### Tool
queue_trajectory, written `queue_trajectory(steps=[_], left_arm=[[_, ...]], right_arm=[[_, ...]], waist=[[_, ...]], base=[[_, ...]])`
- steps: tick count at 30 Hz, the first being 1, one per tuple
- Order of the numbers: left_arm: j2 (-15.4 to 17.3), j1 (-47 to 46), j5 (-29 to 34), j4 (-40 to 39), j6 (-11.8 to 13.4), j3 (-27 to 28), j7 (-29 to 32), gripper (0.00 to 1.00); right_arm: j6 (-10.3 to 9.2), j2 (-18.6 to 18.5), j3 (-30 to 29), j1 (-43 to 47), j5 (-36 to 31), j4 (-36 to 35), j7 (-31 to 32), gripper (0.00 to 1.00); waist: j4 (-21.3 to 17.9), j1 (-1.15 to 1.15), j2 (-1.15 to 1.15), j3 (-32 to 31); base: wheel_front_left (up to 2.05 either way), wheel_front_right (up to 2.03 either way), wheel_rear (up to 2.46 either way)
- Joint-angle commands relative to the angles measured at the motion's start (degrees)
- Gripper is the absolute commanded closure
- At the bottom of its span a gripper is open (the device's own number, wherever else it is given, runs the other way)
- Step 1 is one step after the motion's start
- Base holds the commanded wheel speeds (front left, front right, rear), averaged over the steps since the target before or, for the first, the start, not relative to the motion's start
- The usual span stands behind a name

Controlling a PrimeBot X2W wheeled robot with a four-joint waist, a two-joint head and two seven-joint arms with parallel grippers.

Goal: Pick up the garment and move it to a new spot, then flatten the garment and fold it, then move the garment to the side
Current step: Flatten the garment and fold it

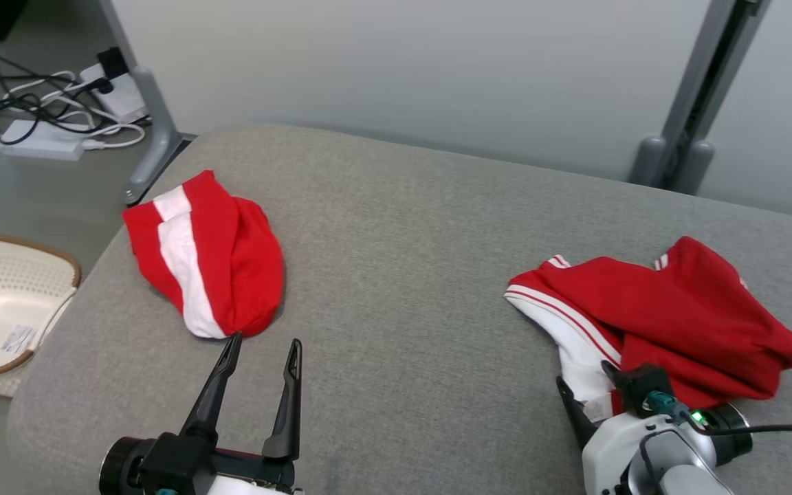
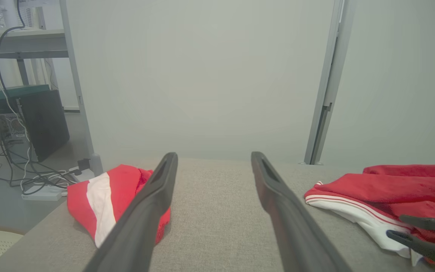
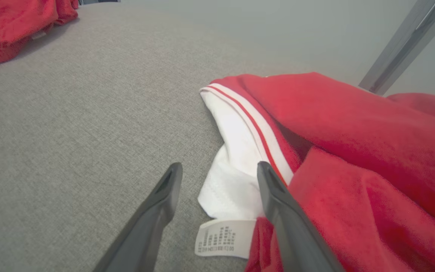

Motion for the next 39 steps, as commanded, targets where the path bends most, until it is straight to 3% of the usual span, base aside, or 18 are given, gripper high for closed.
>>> queue_trajectory(steps=[1, 8, 9, 10, 11, 22, 33, 39], left_arm=[[0.18, -1.16, -0.66, -0.30, 0.04, -0.18, -0.22, 0.00], [0.17, -1.41, -1.39, -1.63, 1.45, -1.80, -0.22, 0.00], [0.18, -1.50, -1.55, -1.83, 1.67, -1.95, -0.22, 0.00], [0.18, -1.61, -1.74, -1.96, 1.75, -2.05, -0.22, 0.00], [0.17, -1.73, -1.83, -2.03, 1.82, -2.15, -0.22, 0.00], [0.17, -1.79, -1.05, -2.60, 2.14, -1.84, -0.22, 0.00], [0.17, 0.54, -0.88, -2.15, 1.48, -1.57, -0.22, 0.00], [0.18, 1.89, -1.42, -1.91, 1.89, -2.92, -0.22, 0.00]], right_arm=[[-0.01, -0.28, -1.19, -0.72, -0.44, 1.15, 0.89, 0.00], [-0.01, -0.17, -4.25, -1.45, -1.10, 4.30, 3.74, 0.02], [-0.01, -0.20, -4.54, -1.49, -1.28, 4.56, 4.16, 0.26], [-0.01, -0.20, -4.83, -1.60, -1.37, 4.81, 4.69, 0.58], [-0.01, -0.16, -4.98, -1.75, -1.46, 4.95, 4.72, 1.00], [-0.01, 0.41, -2.57, -3.48, 2.59, 2.37, 0.56, 1.00], [0.00, 0.46, 11.96, -12.13, 18.79, -6.57, -0.86, 1.00], [0.00, 0.46, 15.91, -20.91, 26.97, -9.46, -1.72, 1.00]], waist=[[1.71, 0.00, 0.00, 0.68], [3.84, 0.00, 0.00, 1.46], [4.01, 0.00, 0.00, 1.58], [4.16, 0.00, 0.00, 1.71], [4.29, 0.00, 0.00, 1.81], [3.65, 0.00, 0.00, 0.73], [1.06, 0.00, 0.00, -3.23], [0.45, 0.00, 0.00, -4.69]], base=[[0.00, 0.00, 0.00], [0.00, 0.00, 0.00], [0.00, 0.00, 0.00], [0.00, 0.00, 0.00], [0.00, 0.00, 0.00], [0.00, 0.00, 0.00], [0.00, 0.00, 0.00], [0.00, 0.00, 0.00]])
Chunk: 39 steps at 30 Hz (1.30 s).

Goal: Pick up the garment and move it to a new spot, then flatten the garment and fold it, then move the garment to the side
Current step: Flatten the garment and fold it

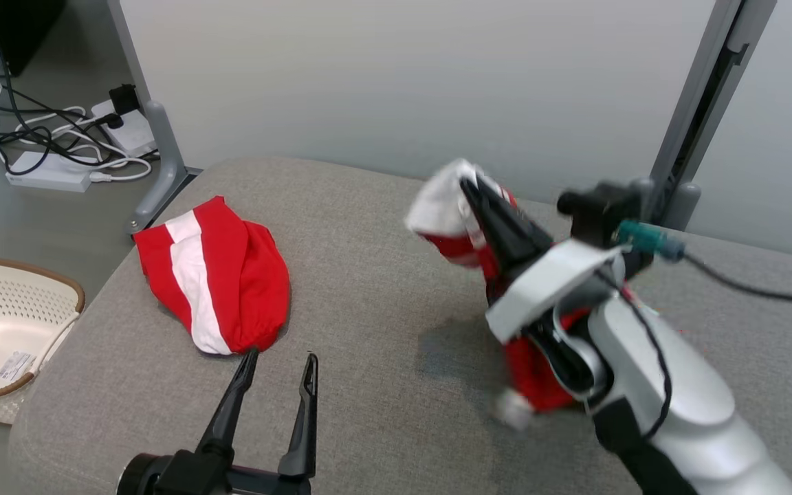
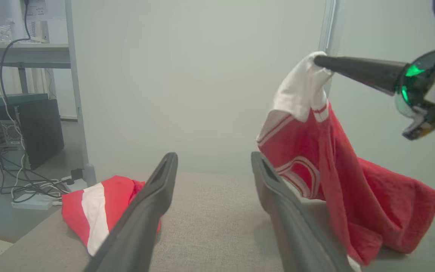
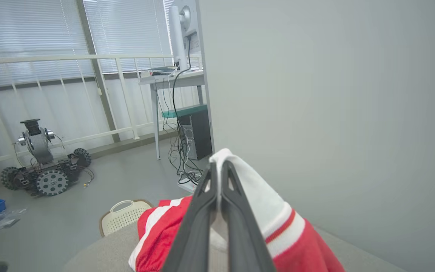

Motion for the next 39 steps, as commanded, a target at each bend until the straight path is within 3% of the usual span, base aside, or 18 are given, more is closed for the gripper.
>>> queue_trajectory(steps=[1, 6, 11, 15, 19, 21, 28, 33, 34, 35, 39], left_arm=[[0.19, 0.58, -0.29, 0.01, 0.45, -0.13, -0.22, 0.00], [0.19, 1.99, -0.57, -0.22, 0.95, -0.72, -0.22, 0.00], [0.18, 2.22, -0.71, -0.78, 1.49, -0.30, -0.22, 0.00], [0.19, 0.81, -1.16, -1.00, 1.27, -0.60, -0.22, 0.00], [0.19, -0.25, -1.13, -1.10, 1.26, -0.58, -0.22, 0.00], [0.19, -1.09, -0.75, -0.88, 0.81, -0.88, -0.21, 0.00], [0.19, -4.03, 0.36, -0.66, -0.45, -0.48, -0.22, 0.00], [0.21, -5.80, 0.21, -0.42, -0.65, -0.94, -0.22, 0.00], [0.20, -6.14, 0.12, -0.32, -0.61, -1.00, -0.22, 0.00], [0.20, -6.34, 0.05, -0.26, -0.54, -1.10, -0.22, 0.00], [0.21, -6.55, 0.00, 0.00, -0.27, -1.16, -0.22, 0.00]], right_arm=[[0.01, -0.29, 0.35, -2.00, 2.22, -0.84, -0.79, 1.00], [0.01, -0.44, -4.36, -8.73, 9.06, -1.22, -4.52, 1.00], [0.01, -1.04, -13.44, -7.72, 10.43, 5.45, -2.86, 1.00], [0.01, -5.06, -17.29, -2.43, 8.12, 12.48, -1.42, 1.00], [0.02, -7.48, -24.10, 2.22, 10.97, 19.79, -1.81, 1.00], [0.02, -10.77, -27.12, 3.66, 10.79, 24.55, -2.66, 1.00], [0.02, -17.95, -34.56, 0.17, 9.87, 35.30, -7.38, 1.00], [0.01, -19.29, -36.37, -2.45, 10.35, 38.23, -8.41, 1.00], [0.01, -19.37, -36.36, -2.85, 10.14, 38.72, -8.64, 0.57], [0.01, -18.96, -36.53, -3.18, 10.53, 39.32, -8.33, 0.00], [0.02, -17.61, -34.18, -2.90, 9.73, 38.65, -7.94, 0.00]], waist=[[-0.35, 0.00, 0.00, -0.56], [-1.89, 0.00, 0.00, -1.95], [-4.21, 0.00, 0.00, -2.04], [-5.38, 0.00, 0.00, -0.66], [-6.59, 0.00, 0.00, 1.83], [-7.04, 0.00, 0.00, 3.25], [-8.34, 0.00, 0.00, 8.13], [-9.34, 0.00, 0.00, 9.93], [-9.55, 0.00, 0.00, 10.01], [-9.75, 0.00, 0.00, 9.98], [-10.52, 0.00, 0.00, 9.24]], base=[[0.00, 0.00, 0.00], [0.00, 0.00, 0.00], [0.00, 0.00, 0.00], [0.00, 0.00, 0.00], [0.00, 0.00, 0.00], [0.00, 0.00, 0.00], [0.00, 0.00, 0.00], [0.00, 0.00, 0.00], [0.00, 0.00, 0.00], [0.00, 0.00, 0.00], [0.00, 0.00, 0.00]])
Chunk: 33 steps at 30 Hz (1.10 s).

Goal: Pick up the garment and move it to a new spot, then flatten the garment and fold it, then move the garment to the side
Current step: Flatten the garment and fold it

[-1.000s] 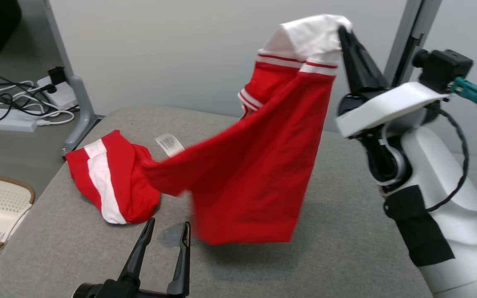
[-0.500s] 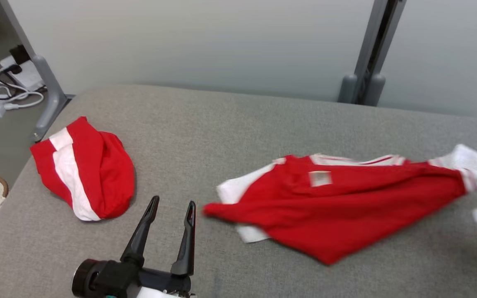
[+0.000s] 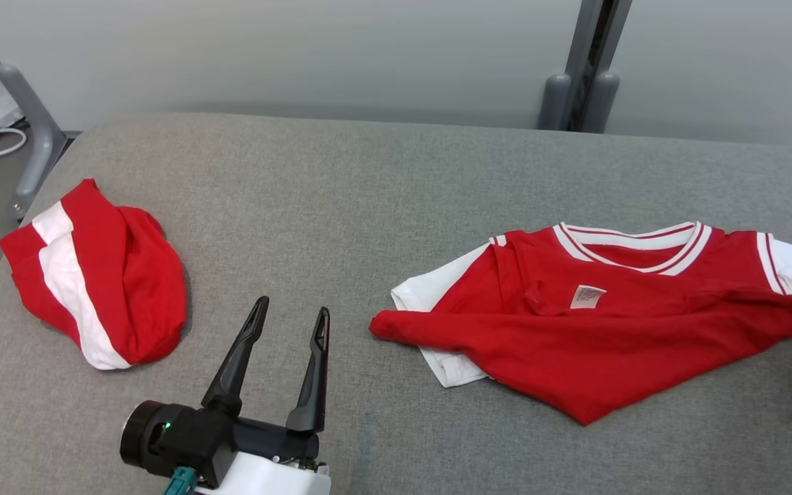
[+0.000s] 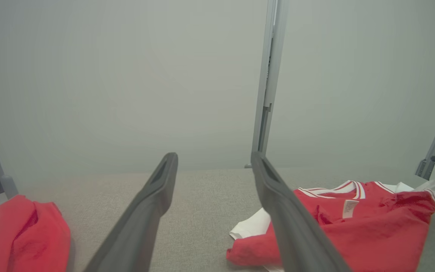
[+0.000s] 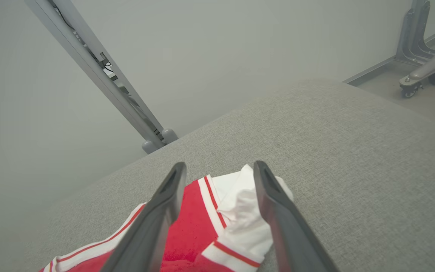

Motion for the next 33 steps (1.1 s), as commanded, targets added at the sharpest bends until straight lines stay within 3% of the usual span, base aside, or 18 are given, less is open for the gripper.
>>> queue_trajectory(steps=[1, 5, 9, 10, 14, 19, 26, 31, 33], left_arm=[[0.23, -0.69, 0.03, -0.01, 0.29, 0.21, -0.22, 0.00], [0.22, -0.17, 0.46, -0.17, 0.44, 0.92, -0.22, 0.00], [0.22, 0.39, 0.58, -0.46, 0.35, 1.84, -0.22, 0.00], [0.23, 0.72, 0.38, -0.59, 0.57, 2.32, -0.22, 0.00], [0.22, 1.34, 0.02, -1.17, 1.11, 3.03, -0.22, 0.00], [0.21, 1.02, -1.25, -2.52, 1.35, 3.01, -0.22, 0.00], [0.21, 1.46, -2.17, -2.42, 1.92, 3.11, -0.22, 0.00], [0.22, 1.21, -2.24, -1.59, 1.69, 3.28, -0.22, 0.00], [0.22, -0.68, -0.58, 2.18, 1.22, 3.66, -0.22, 0.00]], right_arm=[[0.03, -0.12, 0.18, 0.11, -0.17, -0.64, -0.39, 0.00], [0.03, 1.06, 1.87, 0.91, 1.63, -5.80, -1.51, 0.00], [0.03, 1.98, 4.23, 3.60, 2.51, -15.67, -2.30, 0.00], [0.03, 1.82, 6.16, 5.58, 1.28, -21.97, -2.30, 0.00], [0.03, 2.73, 7.30, 11.88, -2.86, -35.10, -2.26, 0.00], [0.03, 6.70, 7.02, 20.15, -8.21, -47.91, -2.24, 0.00], [0.02, 12.42, 6.73, 29.23, -12.20, -56.23, -2.25, 0.00], [0.03, 13.61, 6.36, 31.42, -12.97, -57.60, -2.25, 0.00], [0.03, 13.68, 7.21, 31.39, -13.63, -58.02, -2.26, 0.00]], waist=[[-0.44, 0.00, 0.00, -0.60], [-1.78, 0.00, 0.00, -2.70], [-2.94, 0.00, 0.00, -5.05], [-3.39, 0.00, 0.00, -6.21], [-4.19, 0.00, 0.00, -7.60], [-4.80, 0.00, 0.00, -8.00], [-6.15, 0.00, 0.00, -8.26], [-7.35, 0.00, 0.00, -8.01], [-9.07, 0.00, 0.00, -7.18]], base=[[0.00, 0.00, 0.00], [0.00, 0.00, 0.00], [0.00, 0.00, 0.00], [0.00, 0.00, 0.00], [0.00, 0.00, 0.00], [0.00, 0.00, 0.00], [0.00, 0.00, 0.00], [0.00, 0.00, 0.00], [0.00, 0.00, 0.00]])
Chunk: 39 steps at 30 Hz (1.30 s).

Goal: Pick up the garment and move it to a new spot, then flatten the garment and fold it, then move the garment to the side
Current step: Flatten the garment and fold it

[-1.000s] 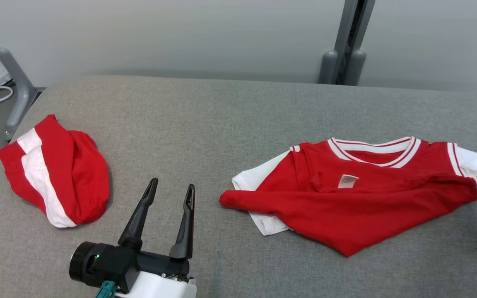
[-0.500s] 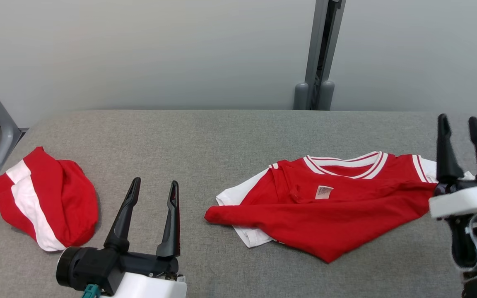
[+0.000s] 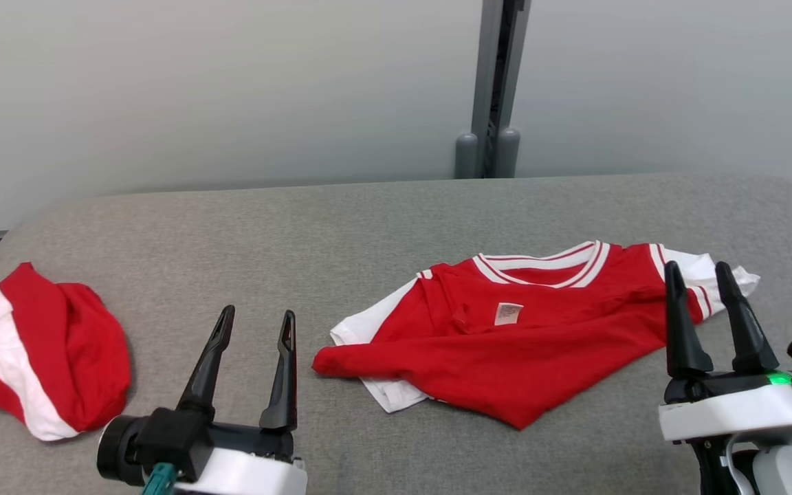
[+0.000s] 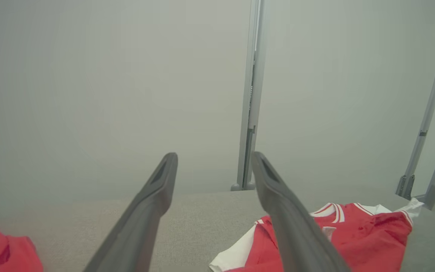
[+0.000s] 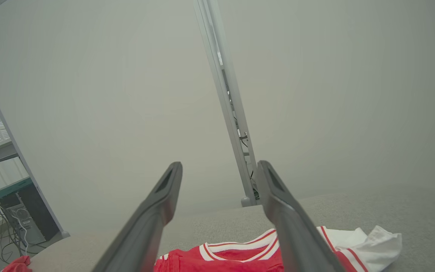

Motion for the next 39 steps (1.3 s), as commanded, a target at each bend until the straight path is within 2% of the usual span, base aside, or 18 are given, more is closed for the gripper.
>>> queue_trajectory(steps=[1, 5, 6, 11, 13, 17, 23, 28, 29, 30, 31, 36, 39], left_arm=[[0.20, -2.22, 1.57, 2.74, -0.54, 0.40, -0.21, 0.00], [1.01, -7.39, 4.29, 12.79, -1.92, 1.28, -0.15, 0.00], [2.85, -13.72, 5.53, 23.38, -3.48, 1.13, -0.13, 0.00], [5.28, -21.65, 7.58, 36.23, -7.68, -2.06, 4.97, 0.00], [6.30, -28.32, 8.71, 45.47, -9.41, -4.24, 7.10, 0.00], [7.28, -32.68, 11.17, 51.47, -10.44, -7.64, 7.15, 0.00], [8.12, -36.65, 11.85, 57.52, -10.29, -8.87, 8.37, 0.00], [6.71, -37.93, 10.59, 62.70, -11.90, -11.60, 11.57, 0.00], [6.28, -38.19, 10.11, 63.31, -12.10, -12.25, 11.86, 0.10], [5.95, -38.57, 9.44, 63.87, -12.19, -12.99, 12.10, 0.50], [5.43, -38.59, 8.78, 64.30, -12.25, -14.40, 12.53, 1.00], [5.38, -39.07, 2.12, 65.24, -12.32, -21.04, 14.78, 1.00], [8.06, -41.38, -0.23, 64.04, -12.01, -22.16, 12.73, 1.00]], right_arm=[[0.03, -0.37, 0.51, 0.11, -0.63, -0.24, -0.08, 0.00], [0.03, -0.09, 2.04, -0.89, -1.59, -0.66, -0.08, 0.00], [0.03, 0.40, 2.10, -1.06, -1.69, -1.44, -0.08, 0.00], [0.03, 0.94, 1.97, -0.90, -1.95, -2.05, -0.08, 0.00], [0.03, 1.40, 2.53, -1.43, -2.05, -2.81, -0.08, 0.00], [0.02, 1.87, 1.59, -1.61, -4.35, -3.83, -0.08, 0.00], [0.03, 2.33, 1.22, -1.37, -5.07, -4.94, -0.09, 0.00], [0.03, 2.49, 1.27, -1.42, -6.25, -4.63, -0.09, 0.00], [0.03, 2.57, 1.17, -1.46, -6.49, -4.61, -0.09, 0.00], [0.03, 2.63, 1.06, -1.51, -6.69, -4.59, -0.09, 0.00], [0.03, 2.68, 0.97, -1.58, -6.77, -4.57, -0.09, 0.00], [0.03, 2.87, 0.46, -1.63, -7.15, -4.45, -0.09, 0.00], [0.03, 2.94, 0.18, -1.58, -7.22, -4.61, -0.09, 0.00]], waist=[[-1.54, 0.00, 0.00, 0.84], [-5.44, 0.00, 0.00, 2.99], [-8.21, 0.00, 0.00, 5.60], [-10.67, 0.00, 0.00, 8.23], [-12.89, 0.00, 0.00, 10.07], [-13.72, 0.00, 0.00, 11.07], [-13.74, 0.00, 0.00, 11.92], [-13.70, 0.00, 0.00, 12.15], [-13.72, 0.00, 0.00, 12.18], [-13.77, 0.00, 0.00, 12.22], [-13.86, 0.00, 0.00, 12.26], [-14.19, 0.00, 0.00, 12.37], [-14.30, 0.00, 0.00, 12.58]], base=[[0.00, 0.00, 0.00], [0.00, 0.00, 0.00], [0.00, 0.00, 0.00], [0.00, 0.00, 0.00], [0.00, 0.00, 0.00], [0.00, 0.00, 0.00], [0.00, 0.00, 0.00], [0.00, 0.00, 0.00], [0.00, 0.00, 0.00], [0.00, 0.00, 0.00], [0.00, 0.00, 0.00], [0.00, 0.00, 0.00], [0.00, 0.00, 0.00]])
